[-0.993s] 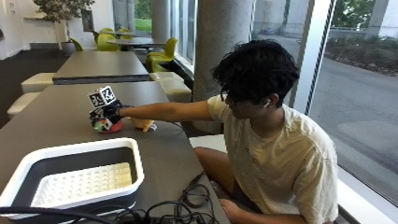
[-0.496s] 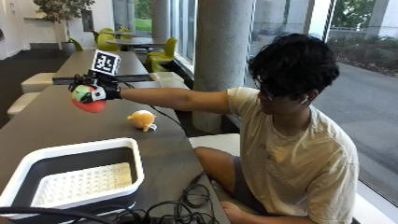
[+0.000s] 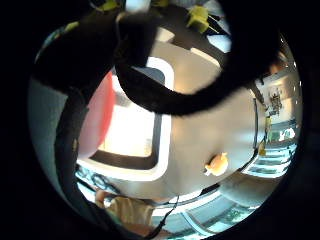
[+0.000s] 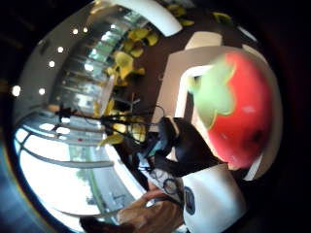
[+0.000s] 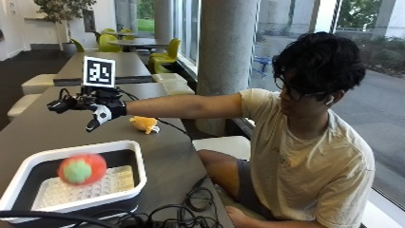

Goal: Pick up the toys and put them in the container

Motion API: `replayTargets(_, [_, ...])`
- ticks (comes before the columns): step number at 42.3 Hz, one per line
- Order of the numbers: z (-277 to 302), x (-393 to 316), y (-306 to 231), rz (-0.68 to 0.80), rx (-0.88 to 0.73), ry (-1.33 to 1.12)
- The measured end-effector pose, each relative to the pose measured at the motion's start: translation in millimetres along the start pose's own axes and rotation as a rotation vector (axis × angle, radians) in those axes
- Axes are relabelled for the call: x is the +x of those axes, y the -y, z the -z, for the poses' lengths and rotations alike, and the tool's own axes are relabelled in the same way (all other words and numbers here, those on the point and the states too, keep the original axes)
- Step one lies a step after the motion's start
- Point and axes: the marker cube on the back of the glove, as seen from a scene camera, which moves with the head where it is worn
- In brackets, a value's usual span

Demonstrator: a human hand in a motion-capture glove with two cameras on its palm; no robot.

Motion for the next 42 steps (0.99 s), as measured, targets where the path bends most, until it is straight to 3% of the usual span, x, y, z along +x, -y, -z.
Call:
replayTargets(16, [19, 30, -60, 0.151, -0.017, -0.146])
replayTargets(27, [22, 70, -118, 0.045, -0.071, -0.144])
replayTargets(42, [-23, 119, -232, -0.112, -0.179, -0.072])
